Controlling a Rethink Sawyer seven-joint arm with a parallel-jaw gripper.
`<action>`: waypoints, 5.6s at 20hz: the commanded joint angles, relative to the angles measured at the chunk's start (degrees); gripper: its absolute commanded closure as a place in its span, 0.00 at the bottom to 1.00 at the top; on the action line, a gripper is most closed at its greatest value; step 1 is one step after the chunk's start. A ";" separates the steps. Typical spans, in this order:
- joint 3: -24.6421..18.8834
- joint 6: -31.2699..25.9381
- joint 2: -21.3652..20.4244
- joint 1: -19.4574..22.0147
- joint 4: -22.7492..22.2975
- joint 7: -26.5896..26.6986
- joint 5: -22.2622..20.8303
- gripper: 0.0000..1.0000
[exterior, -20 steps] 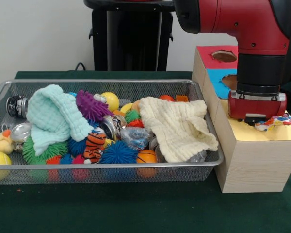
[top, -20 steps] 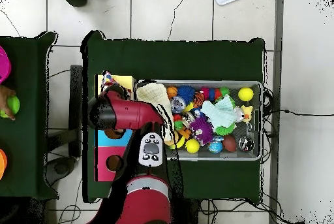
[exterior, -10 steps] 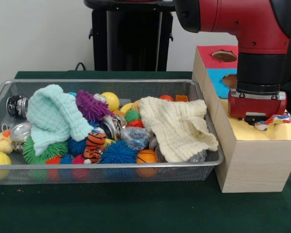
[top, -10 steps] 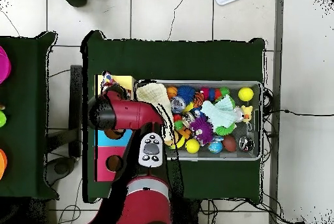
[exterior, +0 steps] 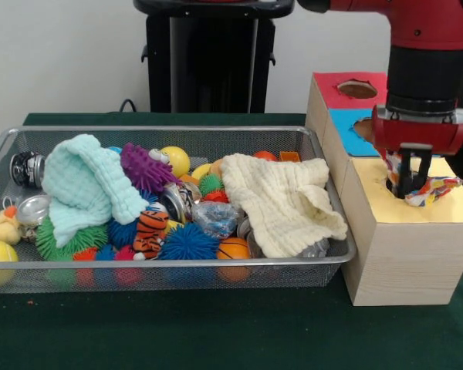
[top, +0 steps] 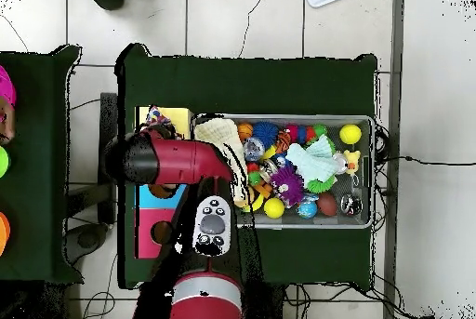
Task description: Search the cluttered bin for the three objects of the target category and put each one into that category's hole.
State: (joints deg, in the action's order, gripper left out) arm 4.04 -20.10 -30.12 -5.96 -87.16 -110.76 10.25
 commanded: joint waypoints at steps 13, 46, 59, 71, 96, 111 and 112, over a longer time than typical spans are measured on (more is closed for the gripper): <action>0.96 -19.22 -4.67 -0.91 5.73 -9.85 0.91 1.00; 0.76 -26.35 -0.95 1.05 17.67 -8.34 -0.80 1.00; 0.69 -22.35 -0.65 1.33 15.68 -7.80 -1.02 1.00; -0.06 -18.46 0.51 2.12 14.76 -6.03 -1.59 1.00; -0.71 -11.47 2.21 3.82 11.55 -4.99 -3.82 1.00; 1.74 -15.74 2.24 0.23 11.72 -8.67 -2.59 1.00; 1.87 -16.26 2.11 0.20 11.61 -8.24 -2.78 1.00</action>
State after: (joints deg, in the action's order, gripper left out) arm 6.60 -32.06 -29.64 -5.44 -69.42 -110.76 8.66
